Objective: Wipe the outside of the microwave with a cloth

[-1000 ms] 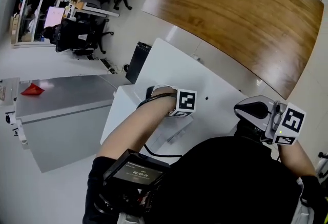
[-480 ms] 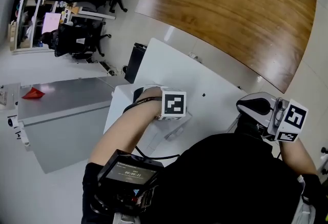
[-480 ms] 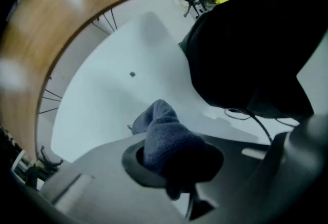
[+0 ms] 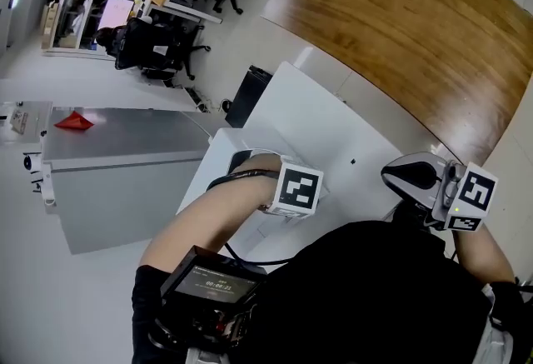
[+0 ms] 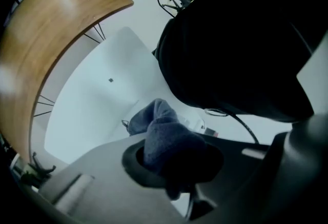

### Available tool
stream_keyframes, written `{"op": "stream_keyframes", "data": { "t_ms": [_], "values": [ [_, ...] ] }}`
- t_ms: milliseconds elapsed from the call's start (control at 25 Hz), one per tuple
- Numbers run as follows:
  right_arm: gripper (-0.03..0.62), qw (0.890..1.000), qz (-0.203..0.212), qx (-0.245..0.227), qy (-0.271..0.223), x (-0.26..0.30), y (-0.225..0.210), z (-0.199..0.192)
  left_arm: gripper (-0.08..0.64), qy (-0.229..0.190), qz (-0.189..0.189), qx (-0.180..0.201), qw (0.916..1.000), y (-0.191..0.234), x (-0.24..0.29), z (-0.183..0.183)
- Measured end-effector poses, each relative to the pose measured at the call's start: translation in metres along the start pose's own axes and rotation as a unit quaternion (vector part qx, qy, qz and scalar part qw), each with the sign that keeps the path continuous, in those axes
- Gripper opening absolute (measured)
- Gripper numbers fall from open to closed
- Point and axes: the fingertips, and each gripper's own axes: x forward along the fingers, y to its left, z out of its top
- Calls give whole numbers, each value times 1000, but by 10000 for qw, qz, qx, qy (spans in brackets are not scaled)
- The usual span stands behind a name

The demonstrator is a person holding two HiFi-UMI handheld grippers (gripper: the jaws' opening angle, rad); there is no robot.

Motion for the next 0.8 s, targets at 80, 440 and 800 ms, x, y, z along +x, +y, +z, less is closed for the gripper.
{"op": "stream_keyframes", "data": {
  "t_ms": [80,440,800],
  "values": [
    [5,9998,-158,77,10,-12,-7,-6,51,283,-116,110,9995,20,26,10],
    [5,9932,-1073,449,-71,-91,-22,-32,52,964,-822,-155,9918,96,107,34],
    [5,9975,-667,217,-55,-65,5,-16,54,-279,-7,-598,9978,87,78,56]
  ]
}}
